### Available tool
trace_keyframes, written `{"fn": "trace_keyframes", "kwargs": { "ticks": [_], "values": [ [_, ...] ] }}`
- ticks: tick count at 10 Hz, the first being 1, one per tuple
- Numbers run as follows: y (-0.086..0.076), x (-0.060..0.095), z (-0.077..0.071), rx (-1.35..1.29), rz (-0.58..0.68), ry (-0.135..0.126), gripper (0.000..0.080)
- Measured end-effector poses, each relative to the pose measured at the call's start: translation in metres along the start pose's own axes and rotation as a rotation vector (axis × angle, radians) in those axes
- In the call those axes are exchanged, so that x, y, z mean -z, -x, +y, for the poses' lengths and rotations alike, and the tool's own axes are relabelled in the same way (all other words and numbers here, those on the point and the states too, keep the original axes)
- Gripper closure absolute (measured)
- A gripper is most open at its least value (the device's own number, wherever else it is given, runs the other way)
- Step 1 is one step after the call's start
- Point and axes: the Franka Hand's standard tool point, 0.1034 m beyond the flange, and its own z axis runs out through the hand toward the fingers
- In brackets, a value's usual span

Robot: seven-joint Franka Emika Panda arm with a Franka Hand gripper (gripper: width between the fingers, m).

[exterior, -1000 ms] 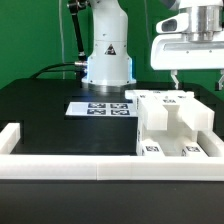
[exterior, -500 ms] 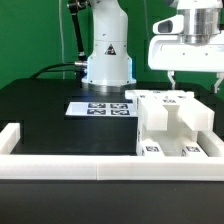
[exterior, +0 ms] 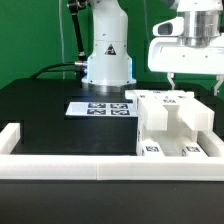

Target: Assemble chair

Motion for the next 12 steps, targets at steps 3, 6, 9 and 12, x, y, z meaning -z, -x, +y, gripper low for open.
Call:
{"fn": "trace_keyframes", "kwargs": {
  "ticks": [3,6,9,12],
  "values": [
    [-0.018,-0.013,0.009,-0.156,-0.014,0.010,0.0150],
    [-0.018,-0.018,0.011,-0.158,-0.014,0.018,0.0150],
    [-0.012,-0.025,0.010,-0.155,-0.019,0.030,0.0150],
    [-0.006,-0.046,0.001,-0.159,-0.017,0.059,0.0150]
  ]
}}
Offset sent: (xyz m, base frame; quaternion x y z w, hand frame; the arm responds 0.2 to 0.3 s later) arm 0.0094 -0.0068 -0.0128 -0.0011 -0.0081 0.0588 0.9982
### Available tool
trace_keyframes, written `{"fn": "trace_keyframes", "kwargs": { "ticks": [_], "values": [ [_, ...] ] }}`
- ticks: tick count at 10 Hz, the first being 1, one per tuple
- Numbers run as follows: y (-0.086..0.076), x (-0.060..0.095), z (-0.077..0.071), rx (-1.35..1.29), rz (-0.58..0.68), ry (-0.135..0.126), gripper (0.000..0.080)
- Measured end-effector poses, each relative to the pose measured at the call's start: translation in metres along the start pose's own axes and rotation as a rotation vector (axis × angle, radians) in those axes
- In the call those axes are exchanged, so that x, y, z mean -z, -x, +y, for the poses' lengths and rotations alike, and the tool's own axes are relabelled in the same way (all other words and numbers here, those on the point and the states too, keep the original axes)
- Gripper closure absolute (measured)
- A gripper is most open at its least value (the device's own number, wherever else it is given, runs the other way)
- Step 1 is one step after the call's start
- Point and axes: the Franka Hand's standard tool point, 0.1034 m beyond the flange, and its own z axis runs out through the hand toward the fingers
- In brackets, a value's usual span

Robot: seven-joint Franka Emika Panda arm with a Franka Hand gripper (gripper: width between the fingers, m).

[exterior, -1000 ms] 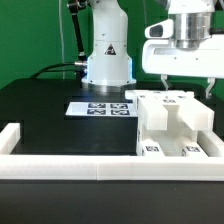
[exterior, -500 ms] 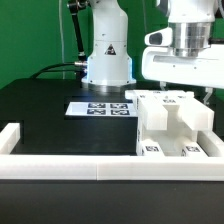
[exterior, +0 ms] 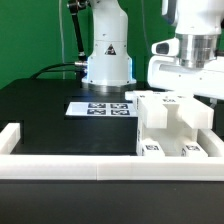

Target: Assemble chair

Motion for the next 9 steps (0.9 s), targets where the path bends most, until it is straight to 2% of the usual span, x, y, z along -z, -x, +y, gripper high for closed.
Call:
{"fn": "trace_keyframes", "kwargs": {
  "ticks": [3,7,9],
  "values": [
    [0.0029,-0.0072,-0.0054,0.009,0.000,0.009,0.0150],
    [-0.0007,-0.0067,-0.0090,0.009,0.003,0.005,0.0150],
    [0.0022,0.0000,-0.0082,0.009,0.001,-0.004,0.0150]
  ]
}}
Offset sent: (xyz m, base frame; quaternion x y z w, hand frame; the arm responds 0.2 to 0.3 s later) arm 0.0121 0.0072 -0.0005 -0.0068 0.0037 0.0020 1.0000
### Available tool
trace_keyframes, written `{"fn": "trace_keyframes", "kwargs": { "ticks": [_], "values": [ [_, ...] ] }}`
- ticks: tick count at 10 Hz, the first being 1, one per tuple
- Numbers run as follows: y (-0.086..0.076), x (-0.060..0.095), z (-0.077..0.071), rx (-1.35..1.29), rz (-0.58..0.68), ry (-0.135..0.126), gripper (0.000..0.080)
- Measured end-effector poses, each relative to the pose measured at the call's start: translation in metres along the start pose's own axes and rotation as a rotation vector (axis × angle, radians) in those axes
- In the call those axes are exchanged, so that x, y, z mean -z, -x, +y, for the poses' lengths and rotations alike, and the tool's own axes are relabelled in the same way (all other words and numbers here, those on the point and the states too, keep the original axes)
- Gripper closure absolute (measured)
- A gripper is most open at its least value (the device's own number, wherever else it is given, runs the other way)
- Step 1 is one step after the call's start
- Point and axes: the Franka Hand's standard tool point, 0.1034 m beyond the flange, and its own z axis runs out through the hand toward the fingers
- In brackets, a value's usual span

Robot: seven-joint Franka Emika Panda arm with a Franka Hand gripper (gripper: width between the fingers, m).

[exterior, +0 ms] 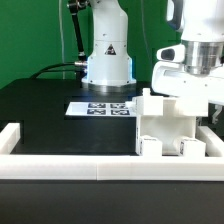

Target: Assemble chair

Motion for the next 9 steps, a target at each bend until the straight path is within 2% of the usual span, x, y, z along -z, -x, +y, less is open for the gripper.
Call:
{"fn": "trace_keyframes", "kwargs": {
  "ticks": [1,2,4,5,9],
  "values": [
    [0.001,0.007,0.002,0.011,-0.002,-0.009,0.0150],
    [-0.004,0.016,0.005,0.034,-0.004,-0.017,0.0150],
    [-0.016,0.019,0.009,0.075,0.002,-0.020,0.0150],
    [-0.023,0.022,0.013,0.095,-0.009,-0.017,0.0150],
    [-0.029,0.022,0.027,0.106,-0.054,0.005,0.0150]
  ]
}}
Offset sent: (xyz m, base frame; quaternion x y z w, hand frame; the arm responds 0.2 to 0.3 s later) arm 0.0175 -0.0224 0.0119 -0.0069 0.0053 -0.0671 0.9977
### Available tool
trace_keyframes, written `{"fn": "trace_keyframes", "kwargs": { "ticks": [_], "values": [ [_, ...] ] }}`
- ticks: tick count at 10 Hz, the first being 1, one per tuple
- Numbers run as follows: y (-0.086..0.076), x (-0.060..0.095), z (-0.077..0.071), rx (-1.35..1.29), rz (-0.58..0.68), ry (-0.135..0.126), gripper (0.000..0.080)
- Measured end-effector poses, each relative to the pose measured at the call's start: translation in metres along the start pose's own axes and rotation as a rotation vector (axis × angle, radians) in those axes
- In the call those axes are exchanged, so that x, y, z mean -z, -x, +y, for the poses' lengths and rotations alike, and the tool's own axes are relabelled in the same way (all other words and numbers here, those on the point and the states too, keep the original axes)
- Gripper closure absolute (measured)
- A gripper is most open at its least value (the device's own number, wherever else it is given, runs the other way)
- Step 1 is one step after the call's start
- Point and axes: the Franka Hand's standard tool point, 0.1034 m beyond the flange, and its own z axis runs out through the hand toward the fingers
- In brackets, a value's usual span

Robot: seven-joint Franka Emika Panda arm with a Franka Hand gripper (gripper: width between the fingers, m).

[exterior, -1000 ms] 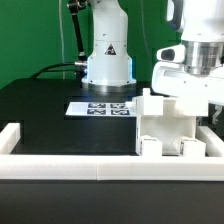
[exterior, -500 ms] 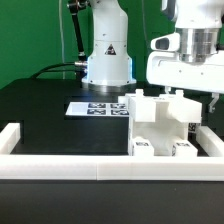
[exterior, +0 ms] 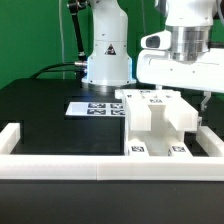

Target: Assemble chair

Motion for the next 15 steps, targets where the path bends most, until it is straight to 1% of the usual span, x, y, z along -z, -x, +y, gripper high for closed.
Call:
{"fn": "trace_keyframes", "kwargs": {
  "ticks": [1,2,4,6,7,10,12,13,15],
  "values": [
    [0.003,-0.003,0.000,-0.030,0.013,-0.002,0.0150],
    [0.014,-0.009,0.000,-0.048,0.018,0.002,0.0150],
    [0.026,-0.011,-0.008,-0.068,0.014,0.007,0.0150],
    [0.031,-0.013,-0.020,-0.083,0.017,0.009,0.0150],
    [0.031,-0.011,-0.027,-0.073,0.003,0.017,0.0150],
    [0.028,-0.012,-0.029,-0.073,0.012,0.013,0.0150],
    [0.016,-0.018,-0.041,-0.069,0.031,0.011,0.0150],
    [0.011,-0.019,-0.042,-0.067,0.034,0.011,0.0150],
    [0.009,-0.022,-0.037,-0.074,0.035,0.017,0.0150]
  ]
}}
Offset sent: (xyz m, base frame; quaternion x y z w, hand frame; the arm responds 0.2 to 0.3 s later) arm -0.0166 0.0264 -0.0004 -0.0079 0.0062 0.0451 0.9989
